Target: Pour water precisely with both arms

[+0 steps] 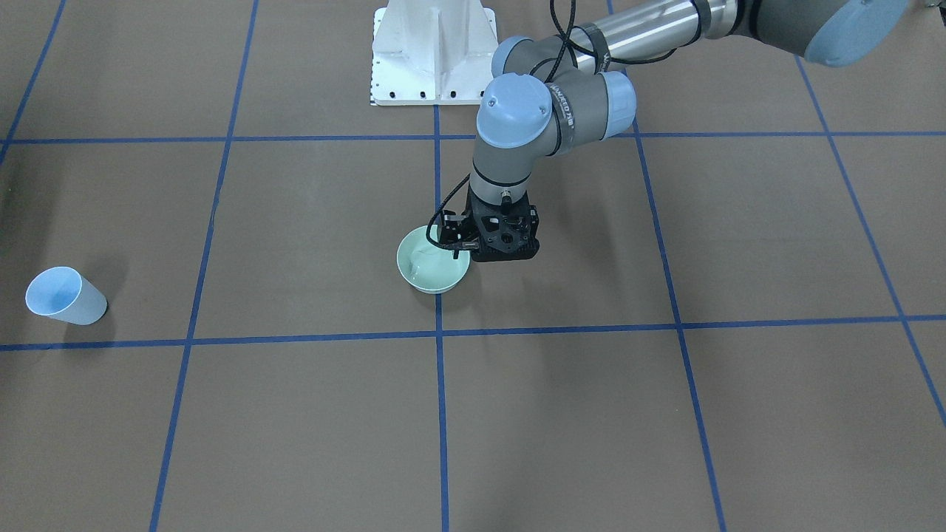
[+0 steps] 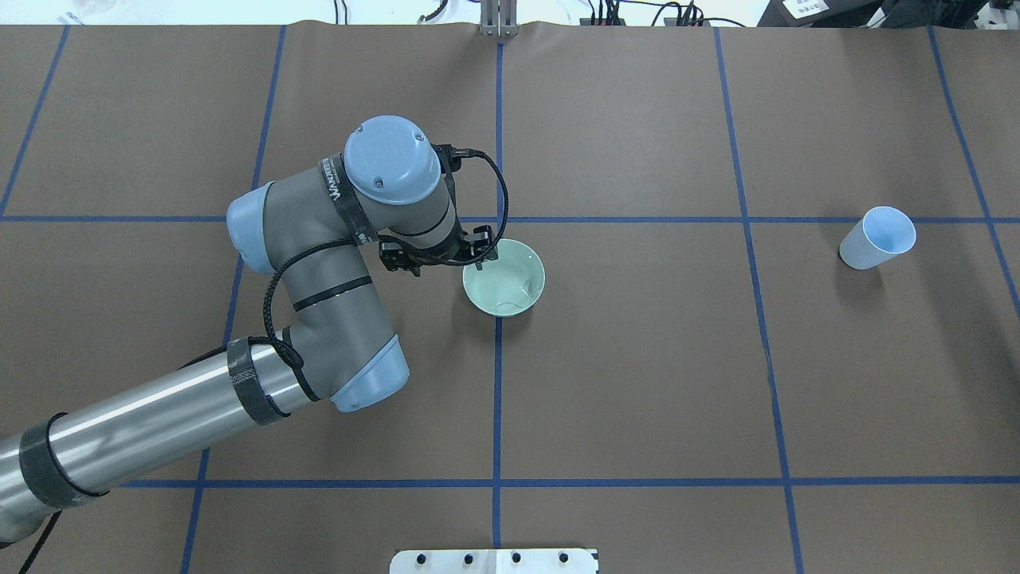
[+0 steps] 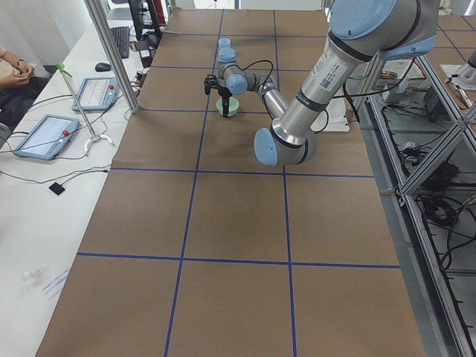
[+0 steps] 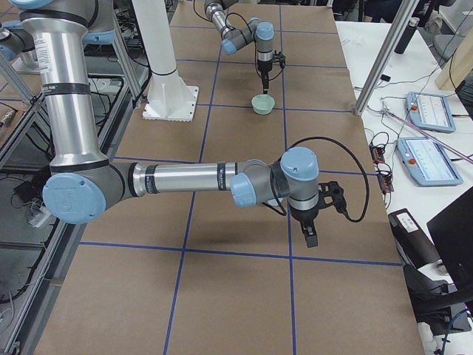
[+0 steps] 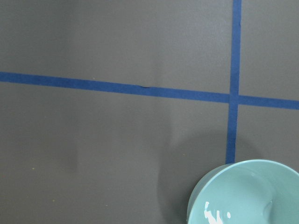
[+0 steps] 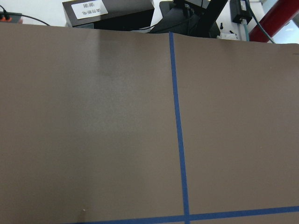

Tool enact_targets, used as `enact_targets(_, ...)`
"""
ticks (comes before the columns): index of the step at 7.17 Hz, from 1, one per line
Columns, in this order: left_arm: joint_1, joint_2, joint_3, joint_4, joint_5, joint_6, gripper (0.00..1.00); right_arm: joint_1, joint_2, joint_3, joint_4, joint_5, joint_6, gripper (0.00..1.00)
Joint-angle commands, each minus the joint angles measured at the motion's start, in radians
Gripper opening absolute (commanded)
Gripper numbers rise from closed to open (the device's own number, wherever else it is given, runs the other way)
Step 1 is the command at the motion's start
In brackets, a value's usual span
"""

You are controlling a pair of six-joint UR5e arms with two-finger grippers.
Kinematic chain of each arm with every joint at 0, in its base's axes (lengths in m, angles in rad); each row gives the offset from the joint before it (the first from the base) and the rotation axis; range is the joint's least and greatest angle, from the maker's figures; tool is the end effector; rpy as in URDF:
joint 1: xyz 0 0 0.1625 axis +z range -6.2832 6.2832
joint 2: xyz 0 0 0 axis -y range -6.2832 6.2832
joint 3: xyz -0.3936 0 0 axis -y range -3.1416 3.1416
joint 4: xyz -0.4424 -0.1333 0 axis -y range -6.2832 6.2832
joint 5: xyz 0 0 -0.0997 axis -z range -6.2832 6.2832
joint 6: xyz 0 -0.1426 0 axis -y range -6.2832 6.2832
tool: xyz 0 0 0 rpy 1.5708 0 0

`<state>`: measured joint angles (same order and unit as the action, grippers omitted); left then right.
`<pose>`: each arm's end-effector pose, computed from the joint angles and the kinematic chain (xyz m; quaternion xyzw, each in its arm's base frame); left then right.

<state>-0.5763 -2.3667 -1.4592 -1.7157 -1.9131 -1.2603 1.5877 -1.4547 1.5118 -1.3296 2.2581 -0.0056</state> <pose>0.6162 -0.5024 0.1754 0.0295 0.4254 -0.0515 0.9030 0.0532 -0.6142 0.6043 0.1436 -0.3316 -0.0448 0.9313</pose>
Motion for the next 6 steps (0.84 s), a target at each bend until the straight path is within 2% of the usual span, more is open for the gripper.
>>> enact_targets(1, 0.006, -0.002, 0.025, -0.032, 0.0, 0.001, 0.6, 0.017, -0.003, -0.044, -0.002, 0.035, -0.06, 1.0)
enact_targets(2, 0.016, -0.003, 0.028, -0.032, 0.0, 0.002, 0.39, 0.017, -0.004, -0.044, -0.002, 0.035, -0.06, 1.0)
enact_targets(3, 0.021, -0.003, 0.033, -0.045, 0.0, 0.004, 0.28, 0.017, -0.004, -0.044, -0.002, 0.035, -0.06, 1.0)
enact_targets(5, 0.03, -0.005, 0.033, -0.05, 0.0, 0.004, 0.01, 0.017, -0.006, -0.044, 0.0, 0.034, -0.06, 1.0)
enact_targets(6, 0.032, -0.014, 0.033, -0.05, -0.001, 0.004, 0.0, 0.017, -0.006, -0.044, 0.0, 0.034, -0.062, 1.0)
